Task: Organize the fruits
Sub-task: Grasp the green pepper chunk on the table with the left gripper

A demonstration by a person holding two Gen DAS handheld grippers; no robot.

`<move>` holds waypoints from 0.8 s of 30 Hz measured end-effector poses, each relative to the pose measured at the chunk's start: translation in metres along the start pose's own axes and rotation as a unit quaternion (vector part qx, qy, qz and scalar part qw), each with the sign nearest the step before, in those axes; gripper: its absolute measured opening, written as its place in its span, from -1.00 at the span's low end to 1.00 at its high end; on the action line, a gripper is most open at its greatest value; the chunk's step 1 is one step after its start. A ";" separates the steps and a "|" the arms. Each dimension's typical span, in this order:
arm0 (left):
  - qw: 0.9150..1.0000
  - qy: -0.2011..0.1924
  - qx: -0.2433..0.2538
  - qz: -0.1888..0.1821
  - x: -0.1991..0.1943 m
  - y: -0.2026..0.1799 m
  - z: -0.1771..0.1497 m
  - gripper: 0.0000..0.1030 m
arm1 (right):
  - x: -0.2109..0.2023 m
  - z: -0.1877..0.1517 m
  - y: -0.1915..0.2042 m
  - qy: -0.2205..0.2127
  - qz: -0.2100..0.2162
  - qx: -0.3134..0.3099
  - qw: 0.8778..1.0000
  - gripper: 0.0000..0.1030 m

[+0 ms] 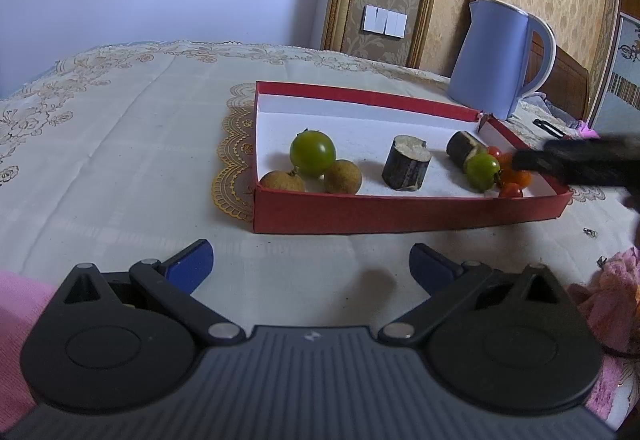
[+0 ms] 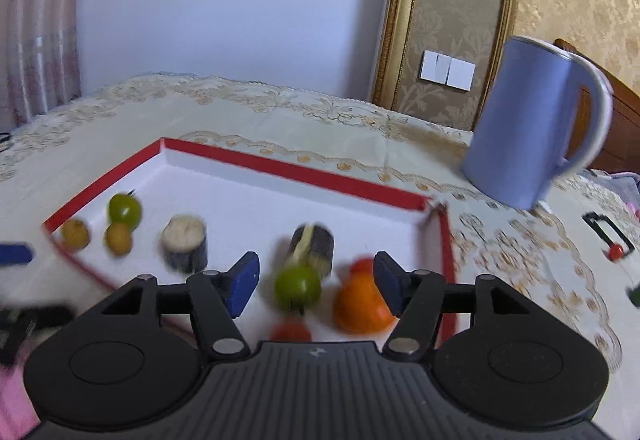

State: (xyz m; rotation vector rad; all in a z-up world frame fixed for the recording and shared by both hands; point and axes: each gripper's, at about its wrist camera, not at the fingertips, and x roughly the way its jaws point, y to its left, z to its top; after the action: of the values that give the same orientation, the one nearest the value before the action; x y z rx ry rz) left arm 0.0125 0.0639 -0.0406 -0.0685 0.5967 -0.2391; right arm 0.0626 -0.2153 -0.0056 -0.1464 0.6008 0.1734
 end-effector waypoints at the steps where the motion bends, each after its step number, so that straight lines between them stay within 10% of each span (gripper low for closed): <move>1: 1.000 0.000 0.000 0.000 0.000 0.000 0.000 1.00 | -0.008 -0.007 -0.004 -0.003 0.000 0.003 1.000 0.24; 11: 1.000 -0.017 0.007 -0.019 -0.021 -0.033 0.006 1.00 | -0.028 -0.069 -0.051 0.020 -0.048 0.062 0.997 0.32; 20: 0.996 0.049 0.054 -0.044 -0.016 -0.088 0.013 0.99 | -0.020 -0.073 -0.071 0.036 -0.036 0.123 0.991 0.37; 24: 0.994 0.087 0.054 -0.032 -0.001 -0.093 0.008 0.61 | -0.020 -0.075 -0.074 0.036 -0.032 0.123 0.991 0.40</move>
State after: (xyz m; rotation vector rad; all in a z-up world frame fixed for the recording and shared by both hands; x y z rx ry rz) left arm -0.0023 -0.0266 -0.0212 0.0379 0.7548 -0.3408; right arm 0.0198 -0.3038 -0.0490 0.0675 0.6843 0.0312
